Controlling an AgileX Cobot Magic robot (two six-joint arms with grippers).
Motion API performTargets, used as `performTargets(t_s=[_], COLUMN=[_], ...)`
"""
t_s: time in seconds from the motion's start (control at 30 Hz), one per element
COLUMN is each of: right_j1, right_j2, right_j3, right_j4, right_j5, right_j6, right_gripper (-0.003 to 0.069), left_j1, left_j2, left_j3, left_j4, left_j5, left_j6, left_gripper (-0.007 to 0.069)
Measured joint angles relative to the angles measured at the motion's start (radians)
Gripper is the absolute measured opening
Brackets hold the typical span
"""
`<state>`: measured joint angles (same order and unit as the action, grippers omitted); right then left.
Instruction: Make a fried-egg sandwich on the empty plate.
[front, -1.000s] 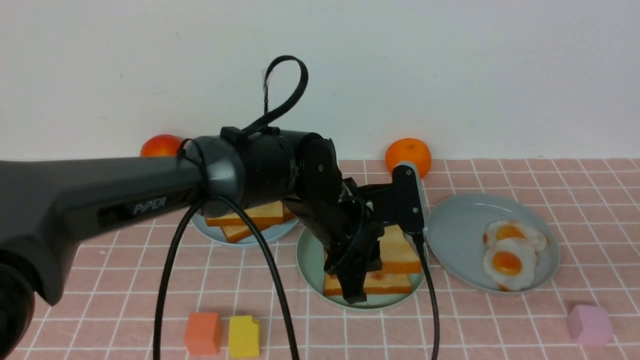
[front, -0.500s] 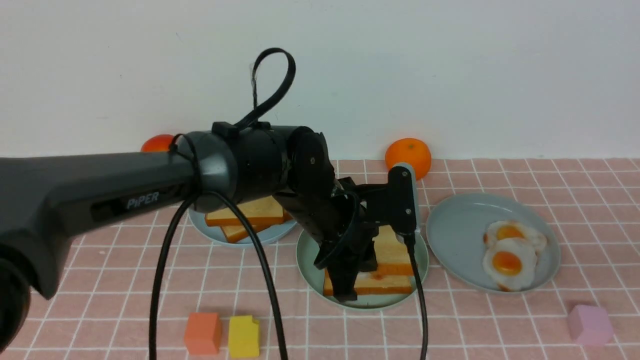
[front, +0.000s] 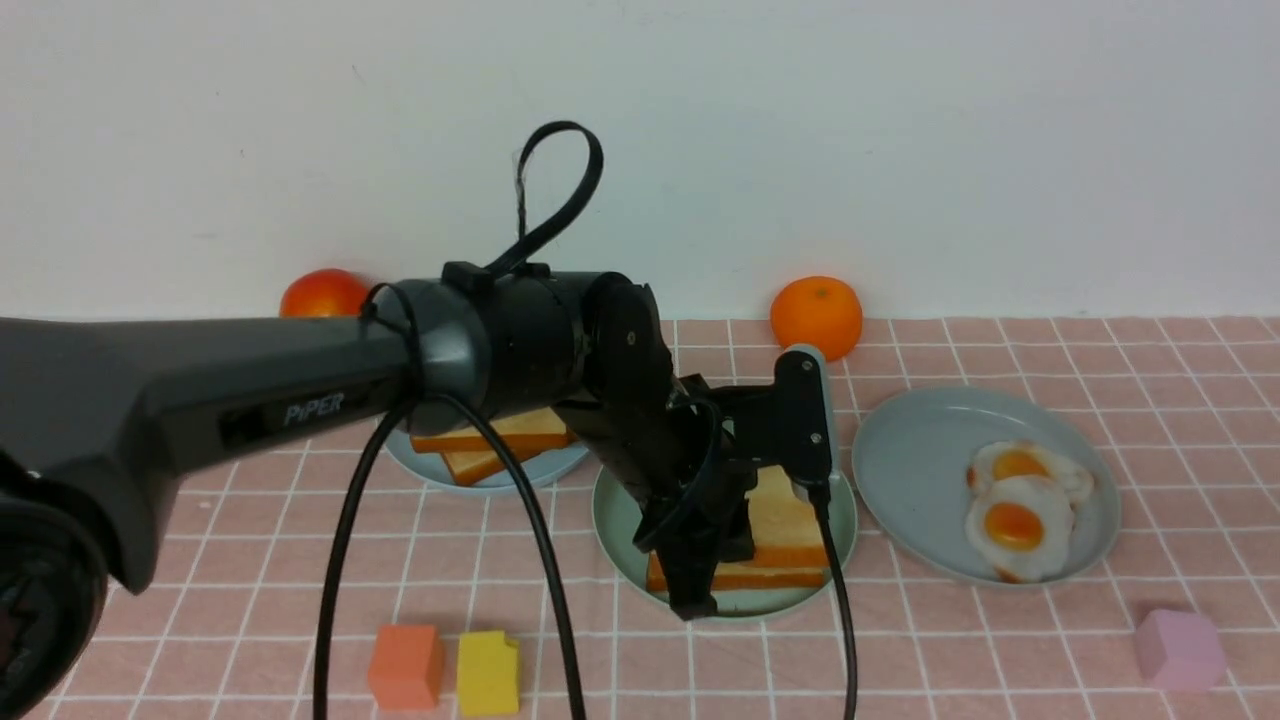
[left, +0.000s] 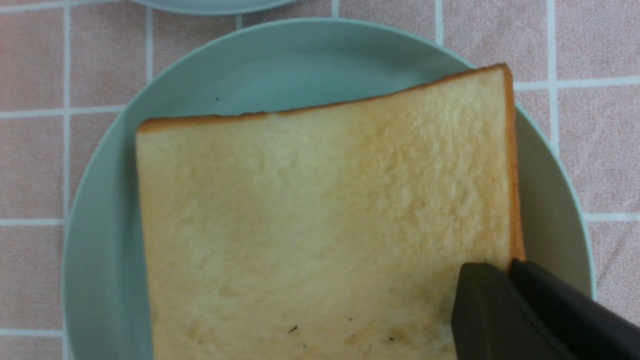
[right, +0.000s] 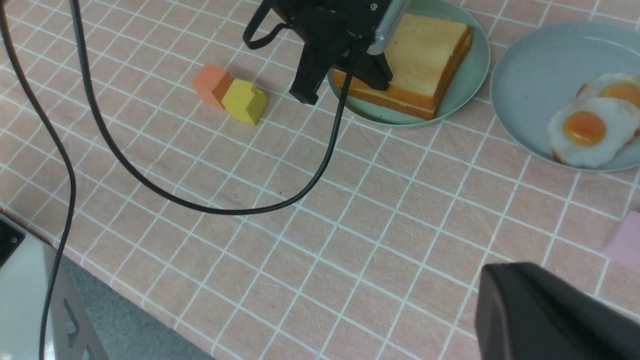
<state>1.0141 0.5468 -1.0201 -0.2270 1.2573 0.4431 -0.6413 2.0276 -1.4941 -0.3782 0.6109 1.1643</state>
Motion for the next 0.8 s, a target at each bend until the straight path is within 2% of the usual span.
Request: performTargets(t_s=[0.13,0.33,0.5,0.63,0.73,0.8], right_j1=[0.000,0.000,0.000,0.000,0.000,0.000], right_j2=[0.000,0.000,0.000,0.000,0.000,0.000], right_j3=[0.000,0.000,0.001,0.001,0.001,0.001], right_j4=[0.013,0.022,0.022,0.022,0.022,0.021], right_j5=[0.000,0.000,0.000,0.000,0.000,0.000], right_j6=[0.000,0.000,0.000,0.000,0.000,0.000], right_gripper=[0.0010,0.0010,0.0010,0.0011,0.0011,0.0012], left_j1=[0.000,0.000,0.000,0.000,0.000,0.000], left_j2=[0.000,0.000,-0.015,-0.077,-0.133,-0.182], left_j3=[0.000,0.000,0.000,0.000,0.000,0.000], left_j4=[-0.001,-0.001,0.000,-0.003,-0.036,-0.076], left_j5=[0.000,-0.003,0.001,0.003,0.000,-0.013], left_j6=[-0.001,-0.001,-0.006,-0.047,-0.108,-0.183], left_gripper=[0.0121,0.0335,0.0426,0.0440,0.0405,0.0337])
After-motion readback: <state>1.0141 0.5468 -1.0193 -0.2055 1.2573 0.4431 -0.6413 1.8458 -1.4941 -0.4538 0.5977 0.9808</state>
